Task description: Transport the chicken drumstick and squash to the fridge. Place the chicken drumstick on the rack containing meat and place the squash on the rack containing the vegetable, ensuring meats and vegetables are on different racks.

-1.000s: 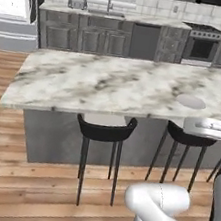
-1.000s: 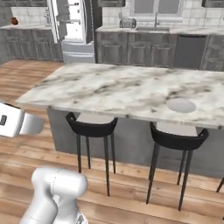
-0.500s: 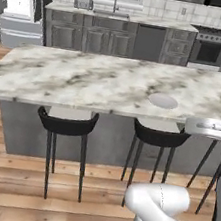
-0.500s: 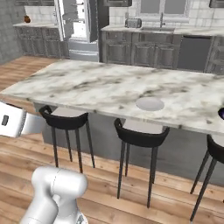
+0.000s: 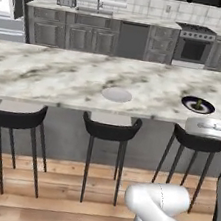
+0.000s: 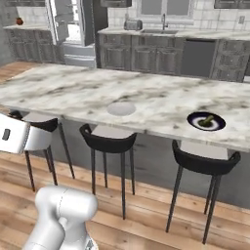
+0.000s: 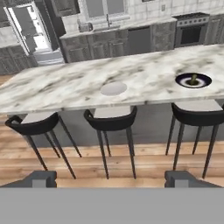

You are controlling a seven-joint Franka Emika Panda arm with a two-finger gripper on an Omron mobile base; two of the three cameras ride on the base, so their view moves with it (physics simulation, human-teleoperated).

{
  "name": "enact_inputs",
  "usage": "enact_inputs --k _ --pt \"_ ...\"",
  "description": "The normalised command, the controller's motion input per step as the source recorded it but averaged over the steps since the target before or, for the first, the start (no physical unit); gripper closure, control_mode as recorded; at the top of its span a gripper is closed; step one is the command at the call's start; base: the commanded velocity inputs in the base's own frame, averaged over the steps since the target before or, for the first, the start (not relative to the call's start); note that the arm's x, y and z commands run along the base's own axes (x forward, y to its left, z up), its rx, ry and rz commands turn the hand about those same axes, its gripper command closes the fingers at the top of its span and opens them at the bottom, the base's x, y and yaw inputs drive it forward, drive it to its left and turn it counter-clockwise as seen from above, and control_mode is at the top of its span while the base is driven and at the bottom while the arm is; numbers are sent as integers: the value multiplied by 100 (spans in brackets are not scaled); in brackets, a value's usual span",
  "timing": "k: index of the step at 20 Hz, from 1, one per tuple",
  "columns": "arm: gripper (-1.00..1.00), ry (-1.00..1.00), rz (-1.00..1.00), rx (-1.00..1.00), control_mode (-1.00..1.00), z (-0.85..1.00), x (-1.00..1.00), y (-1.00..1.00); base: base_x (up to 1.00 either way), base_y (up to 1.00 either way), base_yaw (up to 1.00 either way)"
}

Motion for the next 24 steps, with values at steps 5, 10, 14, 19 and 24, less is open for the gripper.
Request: enact_inputs --k 5,10,14,19,24 --pt "-100 0 0 0 100 0 0 0 0 -100 3" --pt "-100 0 0 0 100 0 0 0 0 -100 0" --pt "-100 0 0 0 100 0 0 0 41 -99 0" --pt "-100 0 0 0 100 0 0 0 100 -43 0" --pt "-100 0 0 0 100 0 0 0 100 -25 -1"
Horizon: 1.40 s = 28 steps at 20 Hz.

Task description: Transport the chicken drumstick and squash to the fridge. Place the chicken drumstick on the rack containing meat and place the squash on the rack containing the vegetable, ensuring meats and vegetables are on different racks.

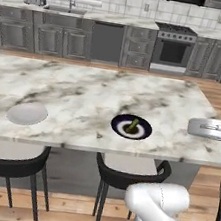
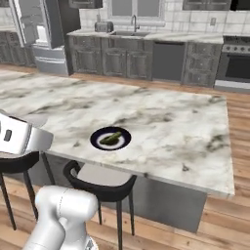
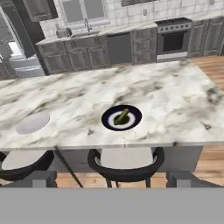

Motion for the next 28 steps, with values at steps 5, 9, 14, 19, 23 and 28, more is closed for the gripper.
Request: enact_inputs --k 5,9,14,19,23,28 --pt "-100 0 0 0 100 0 0 0 100 0 -7" --pt "-100 0 0 0 100 0 0 0 100 6 -26" --pt "-100 0 0 0 100 0 0 0 96 5 -29" --pt "-100 0 0 0 100 0 0 0 70 0 -15" --pt "-100 21 -8 0 -100 -22 48 0 40 0 -7" --pt "-100 27 -16 0 -100 -46 55 -2 0 0 0"
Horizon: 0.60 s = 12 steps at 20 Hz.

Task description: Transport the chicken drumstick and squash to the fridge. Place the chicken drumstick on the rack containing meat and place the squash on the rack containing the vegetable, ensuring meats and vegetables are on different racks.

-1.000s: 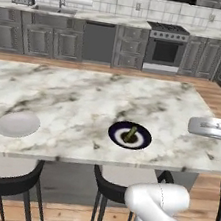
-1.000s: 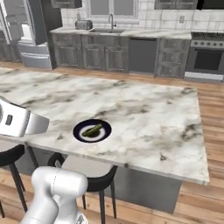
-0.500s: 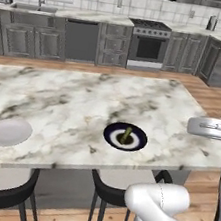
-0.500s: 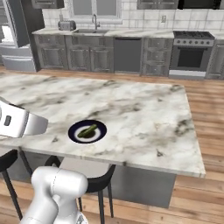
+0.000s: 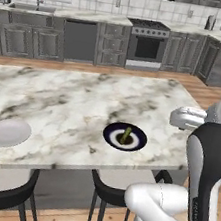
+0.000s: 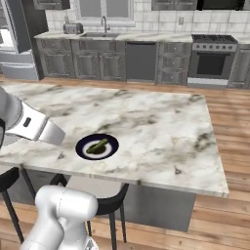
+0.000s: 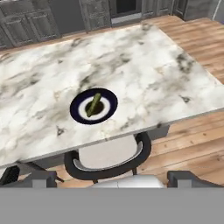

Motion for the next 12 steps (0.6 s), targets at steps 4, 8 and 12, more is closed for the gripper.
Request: enact_inputs --k 4,8,12 --pt "-100 36 0 8 -100 -47 10 -15 0 0 0" --pt "-100 48 -3 7 -100 -58 40 -3 0 0 0" --pt "-100 46 -12 0 -100 -88 64 3 0 0 0"
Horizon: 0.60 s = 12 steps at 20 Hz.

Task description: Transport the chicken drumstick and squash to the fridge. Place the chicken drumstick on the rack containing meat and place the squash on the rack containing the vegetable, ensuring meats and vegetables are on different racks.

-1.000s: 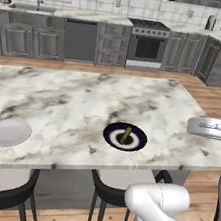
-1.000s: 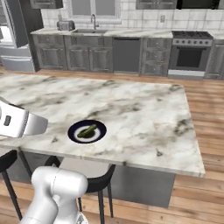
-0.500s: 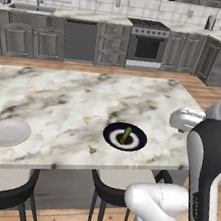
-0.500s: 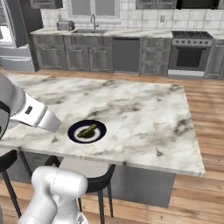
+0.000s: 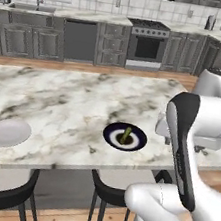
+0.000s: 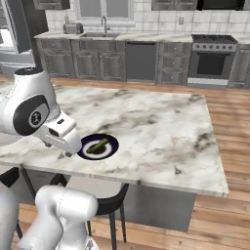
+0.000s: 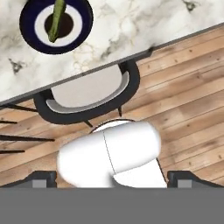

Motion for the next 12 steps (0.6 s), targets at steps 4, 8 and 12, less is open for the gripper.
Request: enact_inputs --k 4,8,12 --pt "-100 24 -10 0 -100 -45 66 2 0 0 0" --pt "-100 -3 -1 0 -100 -38 71 18 0 0 0" --pt "-100 0 -2 0 -100 -60 85 18 0 0 0"
